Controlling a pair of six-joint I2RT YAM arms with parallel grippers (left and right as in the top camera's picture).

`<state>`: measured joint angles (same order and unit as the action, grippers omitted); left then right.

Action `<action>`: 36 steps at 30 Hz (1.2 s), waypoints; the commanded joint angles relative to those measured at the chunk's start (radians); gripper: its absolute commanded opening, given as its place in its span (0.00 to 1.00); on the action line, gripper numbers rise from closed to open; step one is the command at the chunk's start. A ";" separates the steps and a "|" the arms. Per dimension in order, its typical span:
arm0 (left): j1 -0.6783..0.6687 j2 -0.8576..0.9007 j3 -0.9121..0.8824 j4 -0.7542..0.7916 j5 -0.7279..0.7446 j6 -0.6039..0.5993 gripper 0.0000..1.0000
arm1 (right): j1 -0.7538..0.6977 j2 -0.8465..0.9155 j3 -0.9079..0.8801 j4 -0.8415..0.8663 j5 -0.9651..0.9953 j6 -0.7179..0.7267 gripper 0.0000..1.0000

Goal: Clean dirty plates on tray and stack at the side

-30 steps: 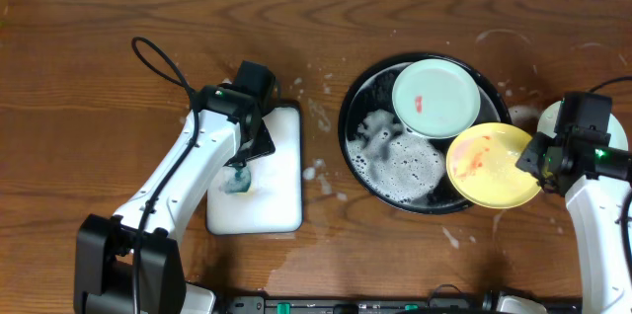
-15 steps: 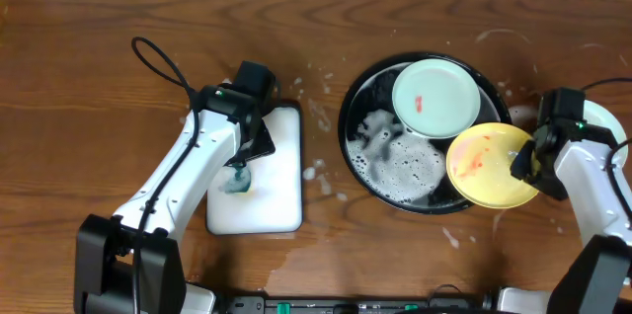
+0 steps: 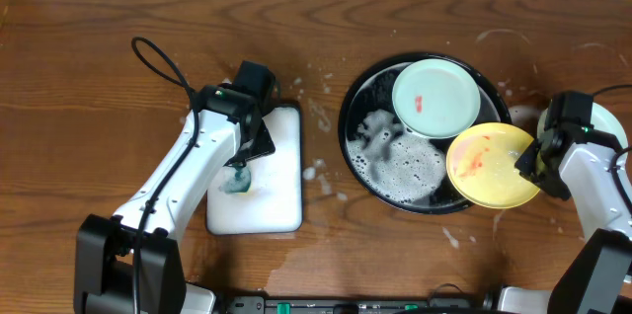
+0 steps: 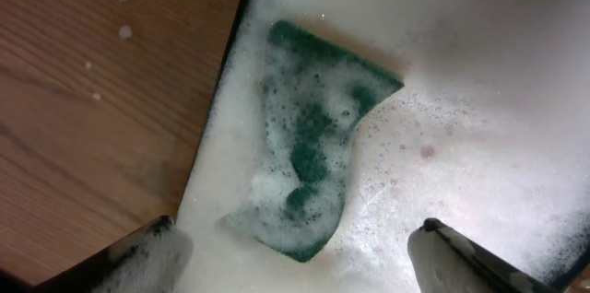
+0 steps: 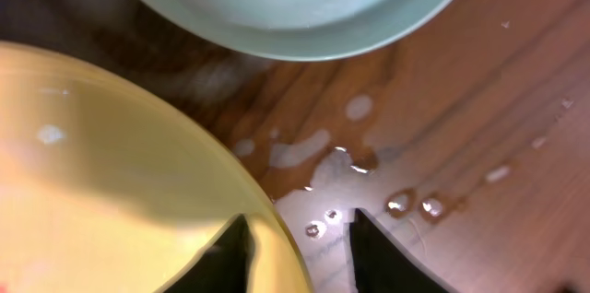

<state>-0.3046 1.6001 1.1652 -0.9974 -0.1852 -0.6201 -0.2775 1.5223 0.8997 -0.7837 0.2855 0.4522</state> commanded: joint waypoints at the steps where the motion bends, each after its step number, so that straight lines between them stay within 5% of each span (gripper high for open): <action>1: 0.003 0.003 -0.003 -0.005 -0.003 0.007 0.83 | -0.005 0.002 -0.020 0.014 -0.052 0.003 0.21; 4: 0.003 0.003 -0.003 -0.005 -0.003 0.007 0.83 | -0.005 0.002 -0.020 0.008 -0.050 0.003 0.20; 7: 0.003 0.003 -0.003 -0.005 -0.003 0.007 0.83 | -0.005 0.001 -0.021 0.005 -0.051 0.003 0.01; 17: 0.003 0.003 -0.003 -0.005 -0.003 0.007 0.84 | -0.002 -0.188 0.035 -0.119 -0.072 -0.062 0.01; 23: 0.003 0.003 -0.003 -0.005 -0.003 0.007 0.83 | 0.064 -0.332 0.035 0.014 -0.480 -0.326 0.01; 36: 0.003 0.003 -0.003 -0.005 -0.003 0.007 0.84 | 0.313 -0.065 0.032 0.046 -0.507 -0.378 0.01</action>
<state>-0.3046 1.6001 1.1652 -0.9970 -0.1852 -0.6201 0.0135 1.3888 0.9230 -0.7391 -0.2241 0.0849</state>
